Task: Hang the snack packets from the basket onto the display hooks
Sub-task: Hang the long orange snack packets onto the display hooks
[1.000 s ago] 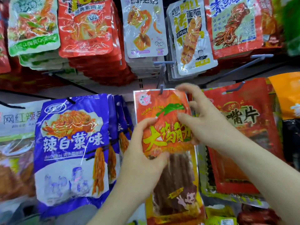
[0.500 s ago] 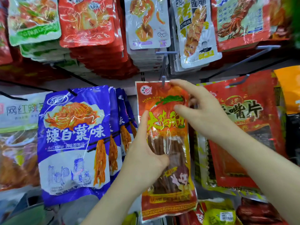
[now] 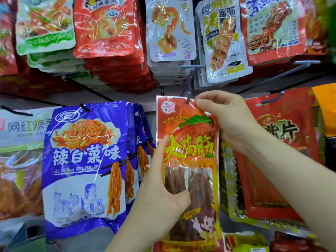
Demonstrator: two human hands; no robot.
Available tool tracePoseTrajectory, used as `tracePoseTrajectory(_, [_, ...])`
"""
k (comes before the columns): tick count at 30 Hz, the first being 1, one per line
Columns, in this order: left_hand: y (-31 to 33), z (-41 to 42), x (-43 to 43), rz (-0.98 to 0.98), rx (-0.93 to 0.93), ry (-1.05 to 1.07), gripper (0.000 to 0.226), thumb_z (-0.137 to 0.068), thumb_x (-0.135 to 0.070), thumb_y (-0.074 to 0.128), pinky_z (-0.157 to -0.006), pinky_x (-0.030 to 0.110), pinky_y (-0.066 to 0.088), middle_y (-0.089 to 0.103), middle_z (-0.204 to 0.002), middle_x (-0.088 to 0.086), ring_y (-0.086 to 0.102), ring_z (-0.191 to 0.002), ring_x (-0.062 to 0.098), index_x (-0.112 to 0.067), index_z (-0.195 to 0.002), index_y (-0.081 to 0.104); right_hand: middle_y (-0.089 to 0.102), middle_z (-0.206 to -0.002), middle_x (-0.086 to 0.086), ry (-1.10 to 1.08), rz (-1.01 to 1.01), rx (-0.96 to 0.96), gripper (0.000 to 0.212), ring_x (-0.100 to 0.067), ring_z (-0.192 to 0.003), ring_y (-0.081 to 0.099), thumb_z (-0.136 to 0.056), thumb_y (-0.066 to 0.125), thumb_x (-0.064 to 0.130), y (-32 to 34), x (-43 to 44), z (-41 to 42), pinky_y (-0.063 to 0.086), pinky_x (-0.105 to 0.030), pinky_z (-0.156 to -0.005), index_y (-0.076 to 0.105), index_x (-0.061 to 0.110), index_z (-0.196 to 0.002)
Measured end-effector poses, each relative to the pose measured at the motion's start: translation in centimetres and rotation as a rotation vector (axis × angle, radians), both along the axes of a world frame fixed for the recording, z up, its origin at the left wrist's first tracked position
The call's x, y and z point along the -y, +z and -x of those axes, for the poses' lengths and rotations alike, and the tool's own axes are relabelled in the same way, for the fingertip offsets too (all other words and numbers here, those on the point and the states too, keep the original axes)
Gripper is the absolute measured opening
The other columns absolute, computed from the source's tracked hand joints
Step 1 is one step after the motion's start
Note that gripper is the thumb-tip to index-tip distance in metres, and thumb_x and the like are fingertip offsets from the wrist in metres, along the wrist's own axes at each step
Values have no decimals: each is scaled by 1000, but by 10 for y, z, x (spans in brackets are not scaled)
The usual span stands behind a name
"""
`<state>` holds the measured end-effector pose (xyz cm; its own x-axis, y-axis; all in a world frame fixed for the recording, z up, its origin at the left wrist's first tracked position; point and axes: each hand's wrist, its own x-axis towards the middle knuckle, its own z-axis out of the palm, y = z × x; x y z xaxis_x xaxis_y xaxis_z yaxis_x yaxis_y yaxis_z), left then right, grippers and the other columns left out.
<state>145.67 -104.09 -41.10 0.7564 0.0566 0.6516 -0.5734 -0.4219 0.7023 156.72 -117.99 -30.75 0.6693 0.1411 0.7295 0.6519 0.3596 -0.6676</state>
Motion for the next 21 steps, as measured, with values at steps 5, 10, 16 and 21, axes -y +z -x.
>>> tracePoseTrajectory(5, [-6,-4,3,37,66,-27,95,-76,4,73,-74,5,47,46,-125,-39,54,-98,-21,-56,-136,30,59,-66,11,-416,110,147,23,1,-57,52,-77,77,7,6,-7,-10,43,-16,-58,62,23,-69])
tracePoseTrajectory(10, [-18,-5,6,109,40,-80,89,-76,15,65,-78,1,43,47,-118,-47,48,-109,-21,-52,-130,40,61,-75,10,-646,255,324,23,-9,-78,57,-77,71,6,7,-17,-30,48,-30,-81,59,25,-69])
tracePoseTrajectory(16, [-52,-7,0,245,-101,-75,87,-69,13,68,-73,26,55,71,-106,-9,70,-90,17,-54,-119,47,70,-96,0,-733,328,282,17,-17,-93,62,-87,63,9,-7,-25,-46,39,-21,-79,73,18,-97])
tracePoseTrajectory(21, [-64,-11,2,219,-65,83,68,-93,-7,58,-87,6,44,52,-122,-40,51,-114,-13,-65,-123,40,38,-137,-17,-860,428,548,53,-29,-120,44,-82,64,4,-43,-16,-30,37,-31,-98,54,19,-132])
